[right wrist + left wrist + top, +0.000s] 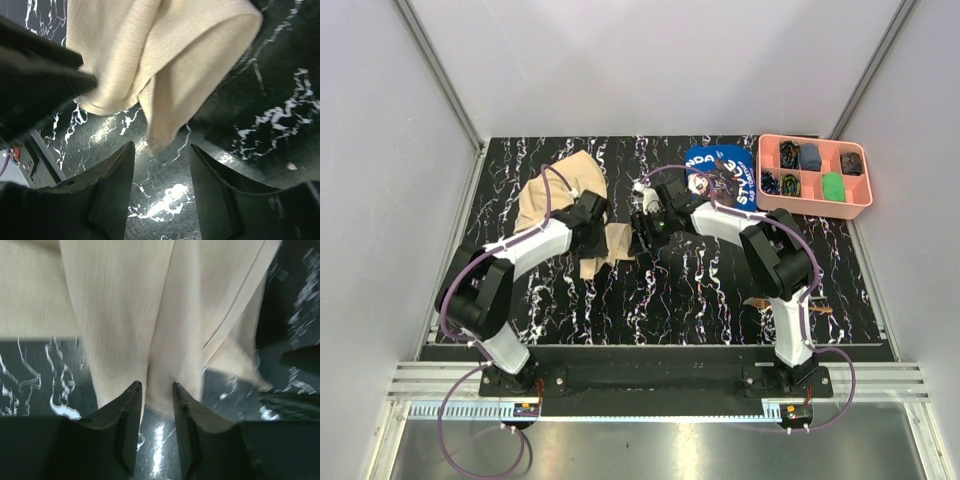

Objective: Fold the napkin into a case and place the utensils inside
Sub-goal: Pick up the crumpled napkin from the center of the board.

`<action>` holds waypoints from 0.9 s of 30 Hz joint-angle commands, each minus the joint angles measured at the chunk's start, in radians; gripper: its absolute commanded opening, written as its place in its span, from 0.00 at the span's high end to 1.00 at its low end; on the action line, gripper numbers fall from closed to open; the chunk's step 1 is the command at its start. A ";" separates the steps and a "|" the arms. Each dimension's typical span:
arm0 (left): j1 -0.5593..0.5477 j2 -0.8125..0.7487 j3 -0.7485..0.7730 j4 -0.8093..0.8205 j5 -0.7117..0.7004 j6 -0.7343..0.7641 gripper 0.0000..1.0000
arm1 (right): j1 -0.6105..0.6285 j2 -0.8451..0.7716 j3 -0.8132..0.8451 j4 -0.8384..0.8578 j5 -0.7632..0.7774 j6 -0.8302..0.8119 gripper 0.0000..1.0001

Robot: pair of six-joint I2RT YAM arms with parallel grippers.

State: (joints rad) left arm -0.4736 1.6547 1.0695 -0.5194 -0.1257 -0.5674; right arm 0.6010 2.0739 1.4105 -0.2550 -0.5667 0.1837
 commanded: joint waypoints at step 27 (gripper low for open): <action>-0.105 -0.085 -0.168 0.021 -0.259 -0.048 0.80 | 0.037 0.095 0.116 -0.009 -0.032 -0.027 0.67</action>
State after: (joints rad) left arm -0.5743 1.5730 0.8585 -0.5190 -0.3073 -0.6243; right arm 0.6277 2.1506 1.4746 -0.2691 -0.5877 0.1619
